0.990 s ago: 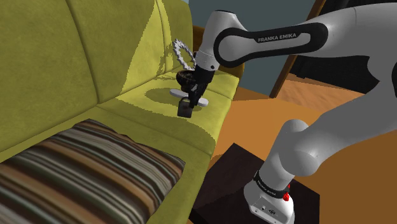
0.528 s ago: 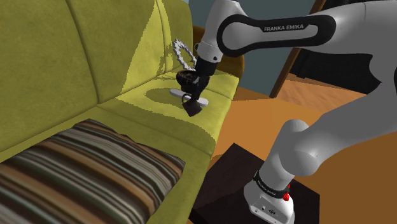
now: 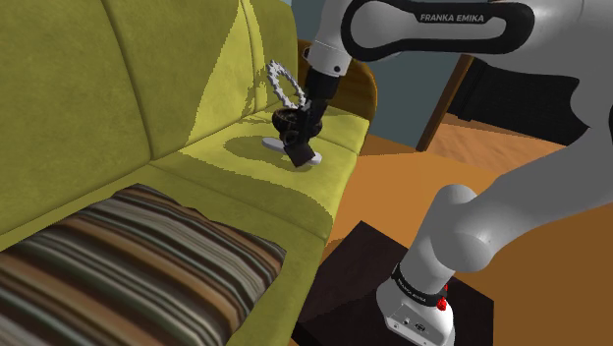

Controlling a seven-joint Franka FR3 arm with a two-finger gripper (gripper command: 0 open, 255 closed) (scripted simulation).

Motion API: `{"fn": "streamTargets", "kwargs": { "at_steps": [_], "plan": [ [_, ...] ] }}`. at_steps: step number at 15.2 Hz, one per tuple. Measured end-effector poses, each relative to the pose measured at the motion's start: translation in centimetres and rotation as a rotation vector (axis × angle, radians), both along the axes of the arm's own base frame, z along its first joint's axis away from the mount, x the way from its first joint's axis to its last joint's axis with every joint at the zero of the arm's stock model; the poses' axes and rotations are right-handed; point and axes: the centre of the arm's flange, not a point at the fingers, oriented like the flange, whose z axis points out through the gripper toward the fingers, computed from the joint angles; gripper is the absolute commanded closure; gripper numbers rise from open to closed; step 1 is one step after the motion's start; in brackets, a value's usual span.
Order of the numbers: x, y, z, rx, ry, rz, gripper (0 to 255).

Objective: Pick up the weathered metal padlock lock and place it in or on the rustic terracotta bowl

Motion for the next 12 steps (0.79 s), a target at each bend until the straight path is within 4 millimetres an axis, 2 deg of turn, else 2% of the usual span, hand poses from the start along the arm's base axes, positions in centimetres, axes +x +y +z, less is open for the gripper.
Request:
{"fn": "streamTargets", "kwargs": {
  "at_steps": [12],
  "plan": [
    [0.1,-0.1,6.3,0.000,0.000,0.000,255]
  ]
}}
